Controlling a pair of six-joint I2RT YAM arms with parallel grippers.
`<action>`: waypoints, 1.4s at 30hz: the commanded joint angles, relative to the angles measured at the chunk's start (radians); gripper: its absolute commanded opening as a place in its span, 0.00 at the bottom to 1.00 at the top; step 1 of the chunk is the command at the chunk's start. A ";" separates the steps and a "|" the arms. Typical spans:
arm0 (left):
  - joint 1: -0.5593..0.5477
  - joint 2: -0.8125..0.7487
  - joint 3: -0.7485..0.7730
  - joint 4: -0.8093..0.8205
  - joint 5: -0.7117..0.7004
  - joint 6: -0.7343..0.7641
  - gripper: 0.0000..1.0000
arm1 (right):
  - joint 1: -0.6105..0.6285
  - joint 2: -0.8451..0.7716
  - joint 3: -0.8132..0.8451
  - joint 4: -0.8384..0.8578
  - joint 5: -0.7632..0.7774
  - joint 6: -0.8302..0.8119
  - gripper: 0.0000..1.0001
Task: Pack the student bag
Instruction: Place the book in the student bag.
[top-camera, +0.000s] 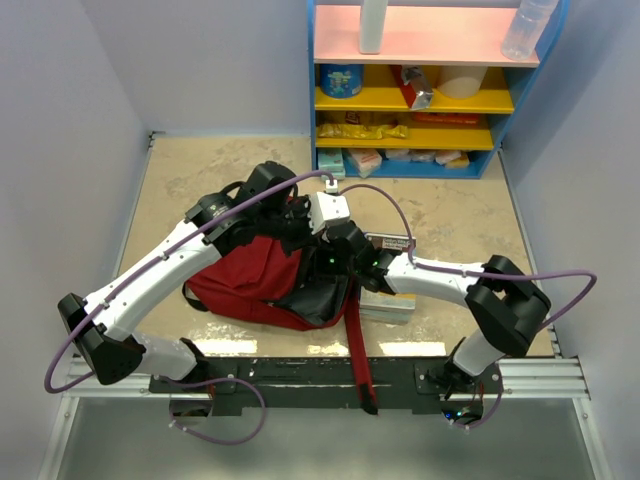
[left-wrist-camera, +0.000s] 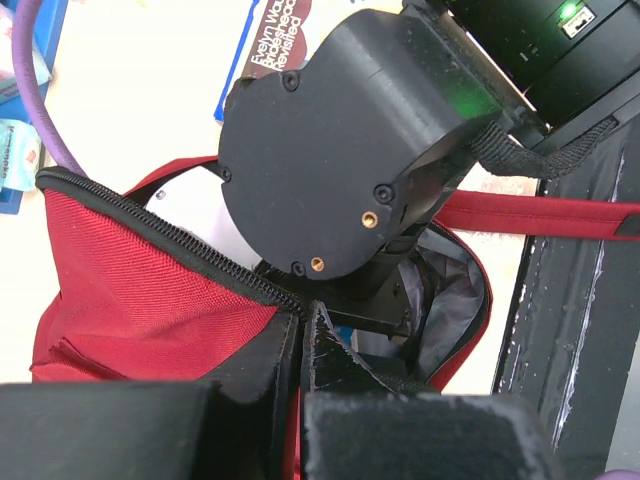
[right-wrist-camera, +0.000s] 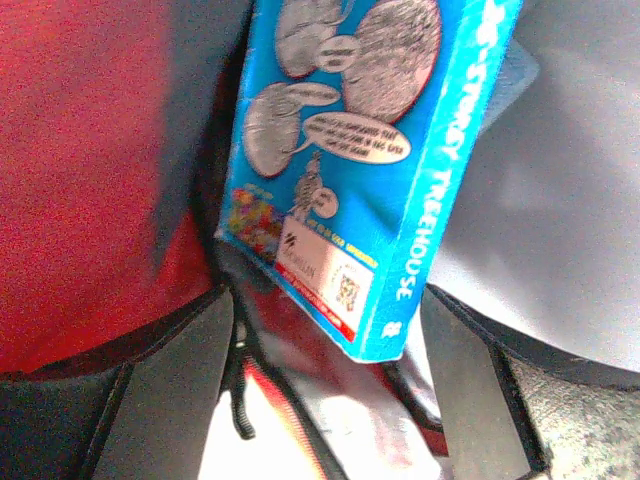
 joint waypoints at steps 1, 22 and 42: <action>-0.011 -0.001 0.058 0.039 0.048 -0.002 0.00 | -0.002 -0.022 0.041 -0.064 0.068 -0.070 0.79; -0.013 0.028 0.099 0.044 0.054 -0.005 0.00 | 0.063 0.080 0.130 0.045 -0.009 -0.036 0.67; -0.036 0.130 0.033 0.165 0.049 -0.038 0.00 | -0.350 -0.571 -0.134 -0.618 0.279 -0.075 0.83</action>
